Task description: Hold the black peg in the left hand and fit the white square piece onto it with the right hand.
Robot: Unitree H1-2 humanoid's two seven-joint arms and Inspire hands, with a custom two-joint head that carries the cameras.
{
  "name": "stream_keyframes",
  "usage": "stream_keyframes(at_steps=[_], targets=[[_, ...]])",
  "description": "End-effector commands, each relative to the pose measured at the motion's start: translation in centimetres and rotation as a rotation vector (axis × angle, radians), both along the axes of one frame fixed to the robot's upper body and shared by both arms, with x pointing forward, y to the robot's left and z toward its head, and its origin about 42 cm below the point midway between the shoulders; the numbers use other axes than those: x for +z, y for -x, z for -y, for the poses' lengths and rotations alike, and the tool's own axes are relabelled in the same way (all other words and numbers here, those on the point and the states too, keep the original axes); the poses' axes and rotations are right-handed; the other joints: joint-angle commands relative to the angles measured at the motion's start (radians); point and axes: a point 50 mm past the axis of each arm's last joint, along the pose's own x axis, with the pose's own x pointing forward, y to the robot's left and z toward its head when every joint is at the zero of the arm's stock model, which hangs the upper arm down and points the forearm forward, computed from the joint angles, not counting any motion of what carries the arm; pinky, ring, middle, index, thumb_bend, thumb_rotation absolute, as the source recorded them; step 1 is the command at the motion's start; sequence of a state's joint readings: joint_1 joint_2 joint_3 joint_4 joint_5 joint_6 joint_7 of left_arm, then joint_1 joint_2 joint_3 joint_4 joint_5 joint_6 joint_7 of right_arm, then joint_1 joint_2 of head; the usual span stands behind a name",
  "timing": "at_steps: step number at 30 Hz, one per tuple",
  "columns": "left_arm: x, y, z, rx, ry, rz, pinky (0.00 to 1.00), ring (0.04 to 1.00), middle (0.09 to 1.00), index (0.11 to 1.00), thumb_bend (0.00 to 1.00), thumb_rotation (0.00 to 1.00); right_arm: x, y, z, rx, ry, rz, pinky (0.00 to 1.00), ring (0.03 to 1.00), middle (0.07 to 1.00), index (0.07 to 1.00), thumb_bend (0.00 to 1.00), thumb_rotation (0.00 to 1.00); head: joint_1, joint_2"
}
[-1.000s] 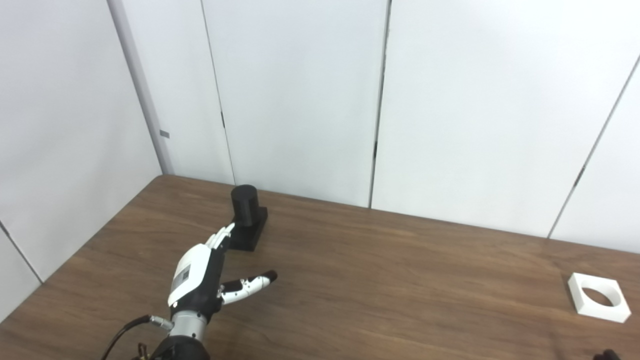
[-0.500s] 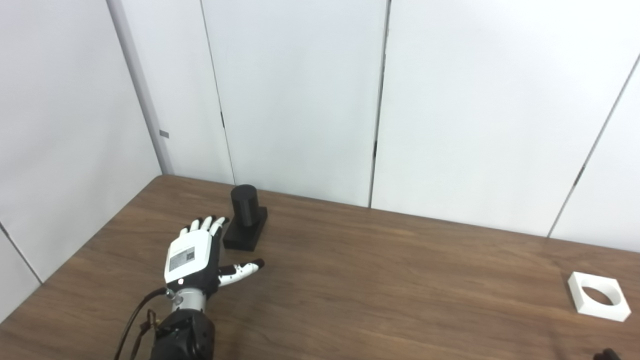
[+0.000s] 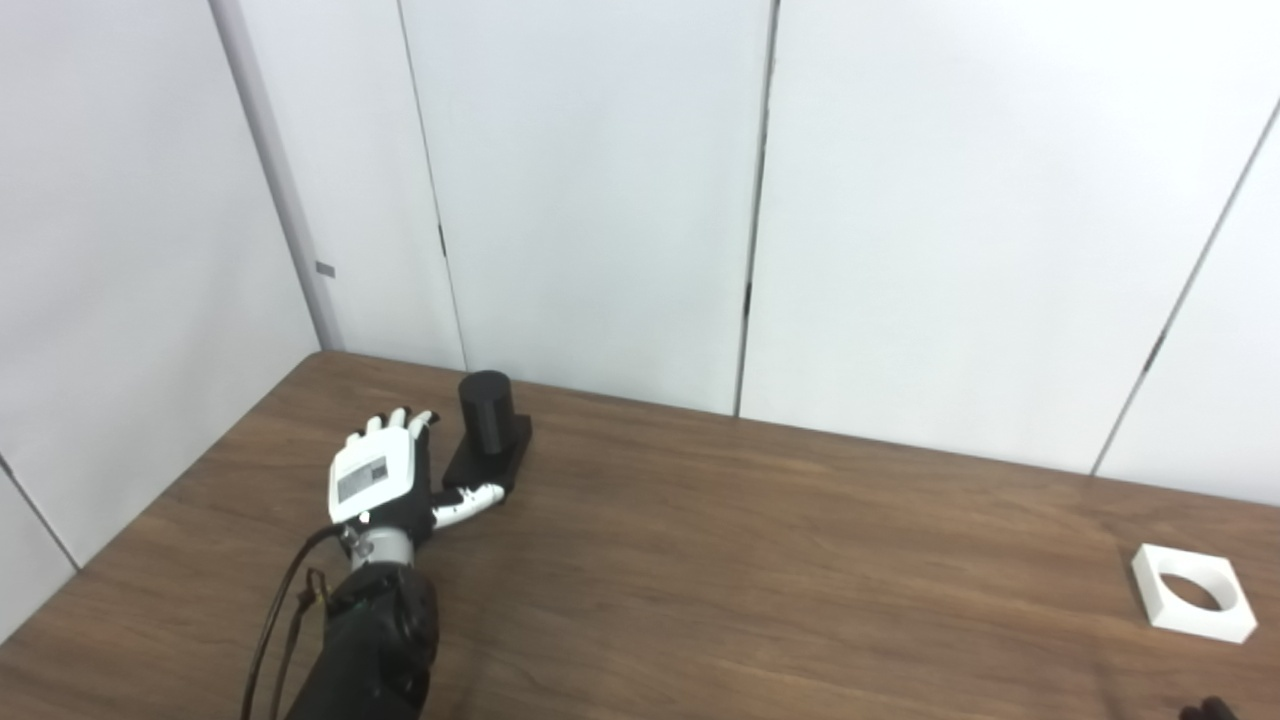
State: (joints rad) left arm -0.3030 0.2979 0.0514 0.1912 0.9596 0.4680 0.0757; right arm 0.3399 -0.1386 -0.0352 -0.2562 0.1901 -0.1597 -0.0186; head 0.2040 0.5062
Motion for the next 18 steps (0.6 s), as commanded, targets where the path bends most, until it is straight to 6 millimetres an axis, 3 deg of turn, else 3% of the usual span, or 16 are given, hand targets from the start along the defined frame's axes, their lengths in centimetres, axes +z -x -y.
stream_keyframes(at_steps=[1, 9, 18], targets=[[2.9, -2.1, -0.2, 0.013, -0.05, 0.077, 1.0, 0.994, 0.966, 0.871, 0.86, 0.68, -0.9, 0.1, -2.0, -0.014, -0.075, -0.017, 0.91, 0.981, 0.957, 0.954, 0.71, 1.0, 0.0, 0.001], [2.3, -4.4, 0.8, 0.047, 0.036, 0.046, 0.98, 0.975, 0.956, 0.86, 0.86, 0.69, -1.0, 0.2, -2.0, -0.005, -0.074, -0.016, 0.89, 0.979, 0.964, 0.956, 0.71, 0.98, -0.012, 0.004], [1.3, -5.5, 1.8, 0.044, 0.065, -0.003, 0.96, 0.96, 0.929, 0.84, 0.85, 0.71, -0.9, 0.3, -2.1, -0.006, -0.081, -0.021, 0.9, 0.983, 0.961, 0.951, 0.71, 0.96, -0.016, 0.006]])
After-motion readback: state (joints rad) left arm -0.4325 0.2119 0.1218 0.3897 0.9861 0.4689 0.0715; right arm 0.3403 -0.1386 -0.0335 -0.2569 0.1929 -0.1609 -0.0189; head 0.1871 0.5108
